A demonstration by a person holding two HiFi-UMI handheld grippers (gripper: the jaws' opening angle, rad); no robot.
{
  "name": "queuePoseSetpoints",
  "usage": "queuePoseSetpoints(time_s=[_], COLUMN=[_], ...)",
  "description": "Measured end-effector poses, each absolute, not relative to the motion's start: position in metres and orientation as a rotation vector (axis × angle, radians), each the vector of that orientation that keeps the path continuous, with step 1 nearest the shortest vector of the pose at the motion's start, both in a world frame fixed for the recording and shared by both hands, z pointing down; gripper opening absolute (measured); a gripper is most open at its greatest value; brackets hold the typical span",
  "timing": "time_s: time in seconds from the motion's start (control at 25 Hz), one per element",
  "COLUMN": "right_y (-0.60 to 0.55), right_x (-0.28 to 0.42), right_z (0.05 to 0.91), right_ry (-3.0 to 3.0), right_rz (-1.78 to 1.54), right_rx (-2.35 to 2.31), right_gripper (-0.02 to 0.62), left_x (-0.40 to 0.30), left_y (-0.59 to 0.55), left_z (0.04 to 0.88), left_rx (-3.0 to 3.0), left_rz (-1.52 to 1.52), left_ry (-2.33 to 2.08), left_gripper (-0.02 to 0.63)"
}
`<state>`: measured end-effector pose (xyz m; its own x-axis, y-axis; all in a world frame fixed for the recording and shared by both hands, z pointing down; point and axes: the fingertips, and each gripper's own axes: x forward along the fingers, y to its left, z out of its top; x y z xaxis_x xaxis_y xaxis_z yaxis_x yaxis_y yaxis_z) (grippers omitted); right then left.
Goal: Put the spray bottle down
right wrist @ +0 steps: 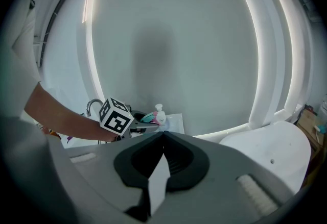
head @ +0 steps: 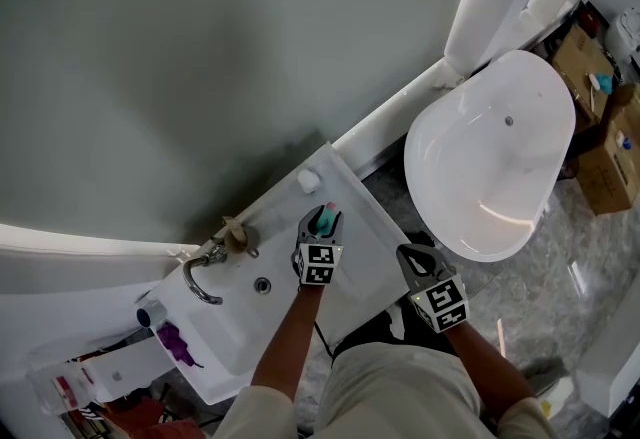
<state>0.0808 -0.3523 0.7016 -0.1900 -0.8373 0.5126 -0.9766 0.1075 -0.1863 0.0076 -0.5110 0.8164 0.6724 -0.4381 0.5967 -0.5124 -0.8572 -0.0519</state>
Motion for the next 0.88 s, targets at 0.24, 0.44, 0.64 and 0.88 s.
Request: queuePoseSetpoints(time_s=[0.24, 0.44, 0.64, 0.88], right_y=[-0.352, -0.348, -0.345, -0.349], right_x=[0.084, 0.085, 0.087, 0.088], right_z=[0.694, 0.688, 0.678, 0.662], right_ry=[-2.125, -2.152, -2.194, -2.267], right_rz=[0.695, 0.672, 0.640, 0.598], right_rx=[1.787, 1.767, 1.740, 1.693], right_gripper=[0.011, 0.011, 0.011, 0.011], left_x=[0.007, 0.006, -0.005, -0.026], left_y=[-0.509, -0.509, -0.510, -0.508], left_z=[0.810, 0.803, 0.786, 0.751], left_rx=[2.764, 2.770, 2.769, 2.775], left_rz=[0.933, 0.940, 0.930, 0.883], left_ry=[-0.789, -0.812, -0.894, -1.023], left_gripper=[0.210, 0.225, 0.244, 0.244])
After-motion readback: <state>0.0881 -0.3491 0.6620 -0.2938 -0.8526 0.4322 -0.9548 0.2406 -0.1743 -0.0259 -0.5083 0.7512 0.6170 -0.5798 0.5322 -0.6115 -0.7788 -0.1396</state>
